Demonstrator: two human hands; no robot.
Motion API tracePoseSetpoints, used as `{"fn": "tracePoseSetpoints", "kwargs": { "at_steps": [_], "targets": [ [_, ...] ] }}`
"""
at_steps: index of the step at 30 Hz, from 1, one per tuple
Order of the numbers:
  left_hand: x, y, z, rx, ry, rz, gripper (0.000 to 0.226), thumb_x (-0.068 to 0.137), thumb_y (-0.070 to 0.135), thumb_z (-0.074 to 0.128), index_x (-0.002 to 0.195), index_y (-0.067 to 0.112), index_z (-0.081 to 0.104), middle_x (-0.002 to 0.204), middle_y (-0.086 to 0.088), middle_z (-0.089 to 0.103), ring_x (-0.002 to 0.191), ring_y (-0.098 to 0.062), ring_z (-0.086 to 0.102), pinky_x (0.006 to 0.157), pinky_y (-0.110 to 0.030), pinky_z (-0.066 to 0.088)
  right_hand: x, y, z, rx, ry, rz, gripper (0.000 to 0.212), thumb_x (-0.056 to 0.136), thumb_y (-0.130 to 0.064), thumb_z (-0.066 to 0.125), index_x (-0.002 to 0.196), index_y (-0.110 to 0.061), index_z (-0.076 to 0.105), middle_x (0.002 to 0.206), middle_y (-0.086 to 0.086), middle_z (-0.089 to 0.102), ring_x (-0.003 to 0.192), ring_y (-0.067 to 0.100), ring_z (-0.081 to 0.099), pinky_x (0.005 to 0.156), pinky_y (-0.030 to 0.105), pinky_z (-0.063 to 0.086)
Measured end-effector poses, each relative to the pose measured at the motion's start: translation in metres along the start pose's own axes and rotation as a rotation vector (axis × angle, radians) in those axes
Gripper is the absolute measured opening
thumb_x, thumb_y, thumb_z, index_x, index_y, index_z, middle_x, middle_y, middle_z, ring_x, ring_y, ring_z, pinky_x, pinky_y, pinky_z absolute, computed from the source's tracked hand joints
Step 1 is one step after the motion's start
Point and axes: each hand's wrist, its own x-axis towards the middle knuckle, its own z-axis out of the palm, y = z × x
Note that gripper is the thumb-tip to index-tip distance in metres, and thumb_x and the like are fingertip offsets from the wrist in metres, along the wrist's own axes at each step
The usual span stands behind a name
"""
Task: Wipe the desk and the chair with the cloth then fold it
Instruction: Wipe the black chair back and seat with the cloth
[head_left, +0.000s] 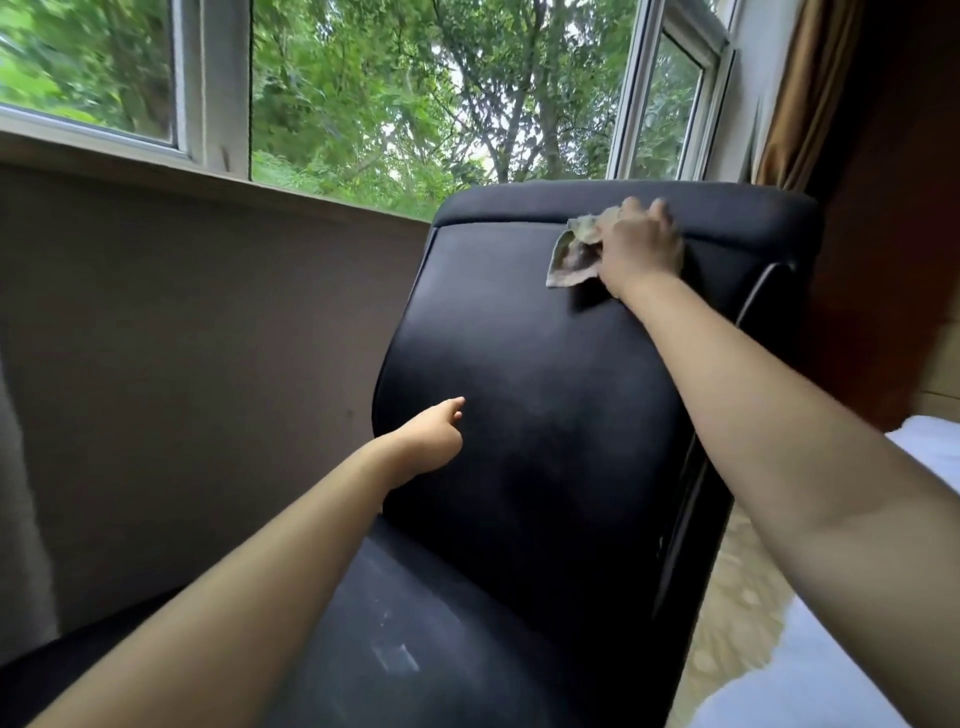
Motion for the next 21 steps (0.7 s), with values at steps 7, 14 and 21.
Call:
{"fn": "tracePoseSetpoints", "kwargs": {
  "at_steps": [7,14,21],
  "targets": [
    [-0.008,-0.017,0.0,-0.06,0.089,-0.084,0.062,0.09,-0.007,0.029,0.149,0.012,0.021,0.149,-0.01,0.035,0.134,-0.024,0.039,0.105,-0.033,0.035,-0.19,-0.038,0.117,-0.278,-0.488,-1.013,0.029,0.038,-0.043,0.084,0.046,-0.023,0.063,0.052,-0.01,0.053,0.055,0.013,0.055,0.047,0.018,0.03],
    [0.007,-0.012,-0.023,-0.061,0.1,-0.044,0.065,0.088,-0.008,0.028,0.148,0.017,0.025,0.147,-0.005,0.038,0.13,-0.023,0.042,0.1,-0.033,0.04,-0.043,-0.049,0.078,-0.311,0.011,-0.715,0.028,0.086,-0.012,0.041,0.099,-0.012,0.066,0.094,0.01,0.062,0.087,0.031,0.058,0.067,0.034,0.049],
    [0.035,-0.018,0.01,-0.06,0.068,-0.013,0.064,0.086,-0.009,0.03,0.146,0.013,0.03,0.145,-0.003,0.04,0.128,-0.024,0.044,0.095,-0.029,0.041,-0.012,-0.089,0.102,-0.195,-0.085,-0.506,0.031,0.092,-0.009,0.04,0.118,-0.009,0.055,0.117,0.012,0.052,0.111,0.036,0.044,0.086,0.04,0.039]
  ]
}}
